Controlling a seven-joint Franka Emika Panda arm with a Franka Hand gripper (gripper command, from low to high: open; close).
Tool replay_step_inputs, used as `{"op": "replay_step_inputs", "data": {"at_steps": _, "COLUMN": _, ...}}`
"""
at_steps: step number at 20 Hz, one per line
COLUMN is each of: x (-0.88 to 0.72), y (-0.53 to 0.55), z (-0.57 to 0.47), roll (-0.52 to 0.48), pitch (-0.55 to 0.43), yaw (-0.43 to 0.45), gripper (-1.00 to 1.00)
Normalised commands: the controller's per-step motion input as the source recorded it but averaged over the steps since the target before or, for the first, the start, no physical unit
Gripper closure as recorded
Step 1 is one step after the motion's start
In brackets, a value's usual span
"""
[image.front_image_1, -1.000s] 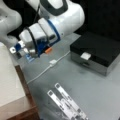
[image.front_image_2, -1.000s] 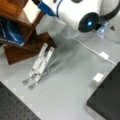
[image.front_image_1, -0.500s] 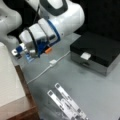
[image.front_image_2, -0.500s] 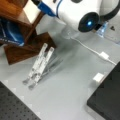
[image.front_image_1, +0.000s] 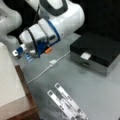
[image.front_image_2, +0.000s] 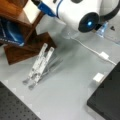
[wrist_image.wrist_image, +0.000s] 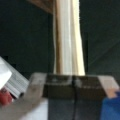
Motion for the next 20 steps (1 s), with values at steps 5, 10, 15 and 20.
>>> {"op": "replay_step_inputs", "data": {"at_steps": 5, "x": -0.12, "y": -0.11, "z": -0.04, "roll": -0.143, "pitch": -0.017, "yaw": 0.199, "gripper": -1.0}}
{"op": "replay_step_inputs", "data": {"at_steps": 10, "x": -0.1, "y": -0.12, "z": -0.03, "roll": -0.147, "pitch": -0.017, "yaw": 0.212, "gripper": -1.0}}
{"op": "replay_step_inputs", "data": {"at_steps": 15, "x": -0.09, "y": -0.11, "z": -0.02, "roll": -0.14, "pitch": -0.014, "yaw": 0.215, "gripper": -1.0}}
{"op": "replay_step_inputs", "data": {"at_steps": 20, "x": -0.09, "y": -0.13, "z": 0.0, "roll": -0.129, "pitch": -0.005, "yaw": 0.208, "gripper": -1.0}}
